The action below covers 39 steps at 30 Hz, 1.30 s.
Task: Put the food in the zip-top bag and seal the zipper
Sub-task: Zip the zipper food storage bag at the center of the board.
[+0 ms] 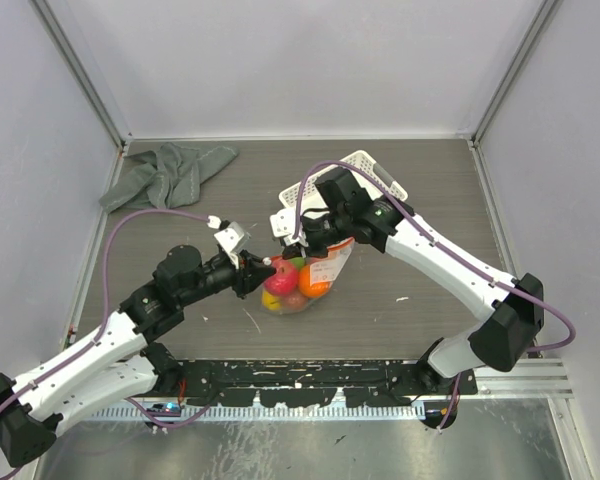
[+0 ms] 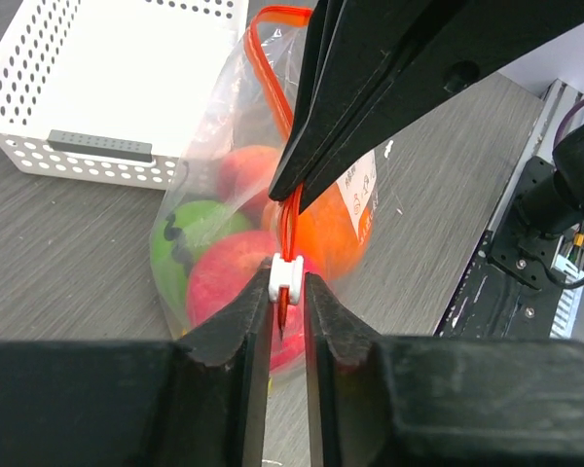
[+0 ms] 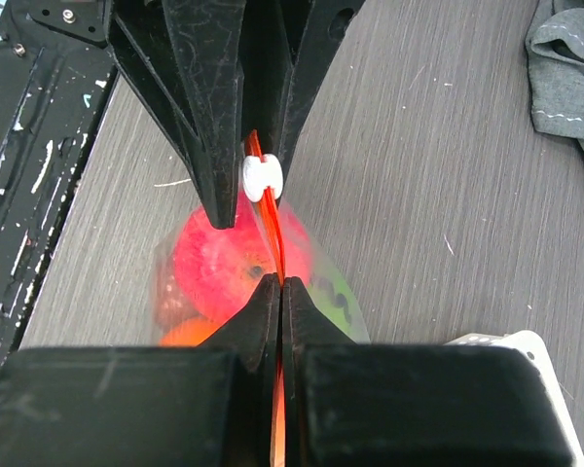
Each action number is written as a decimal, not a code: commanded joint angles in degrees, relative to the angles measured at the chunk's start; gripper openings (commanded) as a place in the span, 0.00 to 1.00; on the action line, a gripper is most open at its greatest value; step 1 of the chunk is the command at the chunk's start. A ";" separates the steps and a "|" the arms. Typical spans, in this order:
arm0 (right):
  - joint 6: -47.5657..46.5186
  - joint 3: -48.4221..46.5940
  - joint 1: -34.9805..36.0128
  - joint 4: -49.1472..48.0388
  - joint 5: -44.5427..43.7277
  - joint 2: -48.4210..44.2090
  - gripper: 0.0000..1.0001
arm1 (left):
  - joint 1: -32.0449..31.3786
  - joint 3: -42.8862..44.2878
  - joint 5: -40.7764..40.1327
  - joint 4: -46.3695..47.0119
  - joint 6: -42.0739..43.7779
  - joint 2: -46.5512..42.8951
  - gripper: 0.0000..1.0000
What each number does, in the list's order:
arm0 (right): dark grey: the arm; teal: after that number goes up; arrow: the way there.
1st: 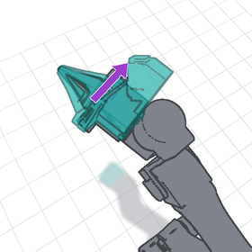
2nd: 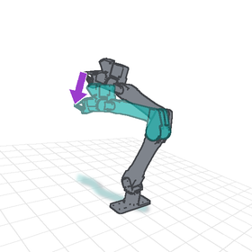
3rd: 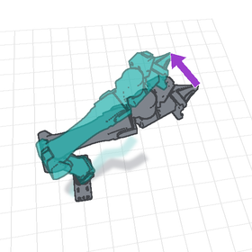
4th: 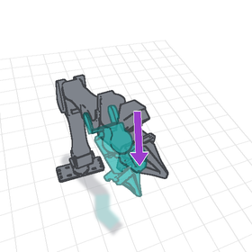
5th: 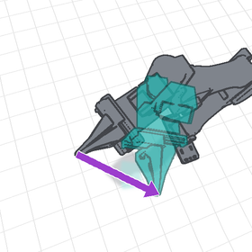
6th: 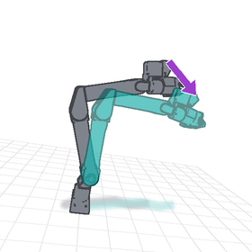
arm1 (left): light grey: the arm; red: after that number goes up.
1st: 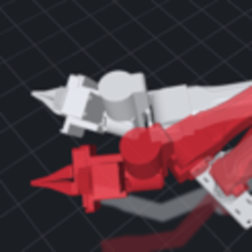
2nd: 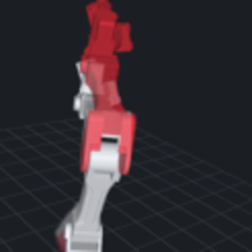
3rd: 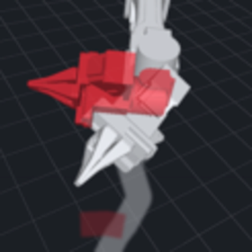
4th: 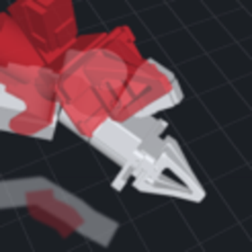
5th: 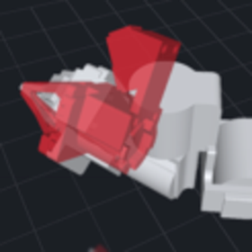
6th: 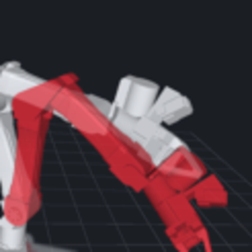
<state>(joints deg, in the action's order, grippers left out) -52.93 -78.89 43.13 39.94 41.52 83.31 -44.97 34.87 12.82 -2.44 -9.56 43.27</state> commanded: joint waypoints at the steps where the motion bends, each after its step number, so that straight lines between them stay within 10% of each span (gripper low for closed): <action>1: 1.13 -2.30 0.17 -0.59 -0.19 -2.01 0.01 | 0.53 -1.06 0.42 5.20 0.89 -0.29 0.23; 10: 2.26 -0.79 0.13 -2.56 0.14 -3.95 0.01 | 1.83 -4.52 1.07 9.35 0.72 -1.20 0.28; 17: 3.03 0.28 0.14 -3.48 0.26 -4.64 0.01 | 2.70 -5.48 3.50 11.82 -0.45 -2.23 0.08; 30: 5.89 1.16 0.91 -9.05 4.77 -4.91 0.40 | 2.72 -5.74 5.86 12.45 -0.11 -3.36 0.00; 39: 6.34 0.10 2.84 -9.88 4.74 -3.36 0.47 | 2.70 -5.89 5.93 12.62 0.03 -2.77 0.00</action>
<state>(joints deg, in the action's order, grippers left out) -47.59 -77.45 45.30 32.84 44.69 81.21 -42.57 28.91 17.78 4.56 -9.80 40.99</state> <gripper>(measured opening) 0.458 0.004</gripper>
